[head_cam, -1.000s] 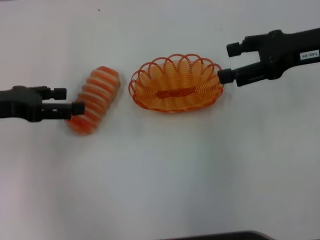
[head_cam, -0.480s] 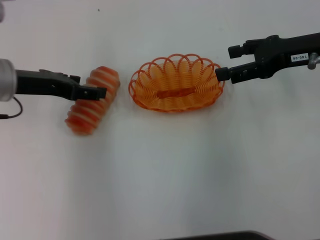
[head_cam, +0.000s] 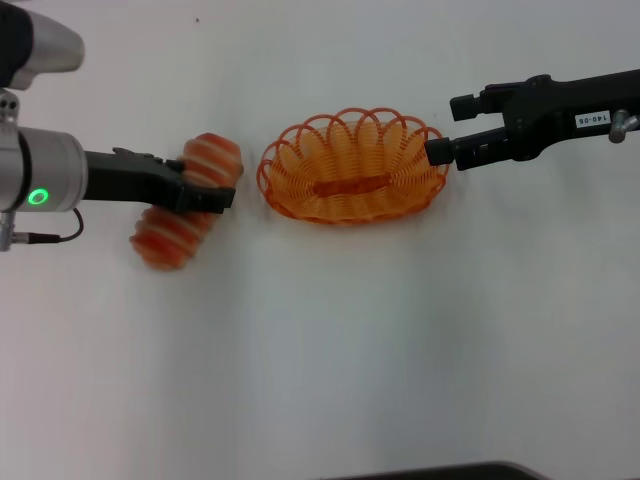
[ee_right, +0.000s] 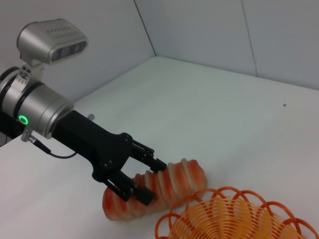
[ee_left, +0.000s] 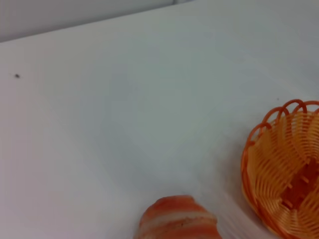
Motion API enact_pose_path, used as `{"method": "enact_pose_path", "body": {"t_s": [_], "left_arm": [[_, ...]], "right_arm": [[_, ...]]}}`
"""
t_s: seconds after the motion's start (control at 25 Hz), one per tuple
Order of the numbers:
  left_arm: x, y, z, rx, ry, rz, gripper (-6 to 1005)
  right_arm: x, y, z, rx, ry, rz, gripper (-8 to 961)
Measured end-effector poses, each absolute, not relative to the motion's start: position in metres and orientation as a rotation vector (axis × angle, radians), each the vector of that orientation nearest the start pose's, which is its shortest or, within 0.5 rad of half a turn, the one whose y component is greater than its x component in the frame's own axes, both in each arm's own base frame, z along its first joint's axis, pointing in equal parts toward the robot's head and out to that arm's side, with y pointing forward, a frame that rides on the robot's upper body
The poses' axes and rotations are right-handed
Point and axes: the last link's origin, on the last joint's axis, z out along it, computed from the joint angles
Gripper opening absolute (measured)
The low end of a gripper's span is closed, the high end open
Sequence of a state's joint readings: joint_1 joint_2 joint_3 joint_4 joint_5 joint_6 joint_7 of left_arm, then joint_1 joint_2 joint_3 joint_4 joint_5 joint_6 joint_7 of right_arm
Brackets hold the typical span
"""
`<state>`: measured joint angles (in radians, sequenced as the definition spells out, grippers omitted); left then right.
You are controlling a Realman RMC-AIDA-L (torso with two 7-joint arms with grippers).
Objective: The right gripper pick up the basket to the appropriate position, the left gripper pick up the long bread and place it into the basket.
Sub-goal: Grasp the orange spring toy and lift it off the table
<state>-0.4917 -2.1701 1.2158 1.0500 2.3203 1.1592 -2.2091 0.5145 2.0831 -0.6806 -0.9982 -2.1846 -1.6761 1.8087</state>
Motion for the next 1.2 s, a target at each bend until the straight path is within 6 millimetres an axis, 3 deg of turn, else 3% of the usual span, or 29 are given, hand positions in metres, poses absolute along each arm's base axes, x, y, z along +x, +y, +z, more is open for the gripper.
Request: {"method": "enact_pose_path", "body": {"t_s": [0.32, 0.72, 0.84, 1.0, 1.2], "left_arm": [[-0.226, 0.358, -0.052, -2.562, -0.925, -0.024, 843], [-0.232, 0.360, -0.048, -2.521, -0.928, -0.029, 371], [-0.233, 0.360, -0.048, -2.521, -0.928, -0.025, 288], [-0.233, 0.359, -0.043, -2.508, -0.924, -0.042, 270], [-0.222, 0.360, -0.021, -2.487, -0.880, -0.102, 248]], "right_arm": [[0.251, 0.336, 0.043, -2.737, 0.890, 0.454, 948], [0.252, 0.334, 0.041, -2.736, 0.913, 0.472, 948], [0.253, 0.334, 0.041, -2.735, 0.915, 0.474, 948], [0.253, 0.334, 0.041, -2.734, 0.915, 0.474, 948], [0.257, 0.332, 0.048, -2.709, 0.929, 0.499, 948]]}}
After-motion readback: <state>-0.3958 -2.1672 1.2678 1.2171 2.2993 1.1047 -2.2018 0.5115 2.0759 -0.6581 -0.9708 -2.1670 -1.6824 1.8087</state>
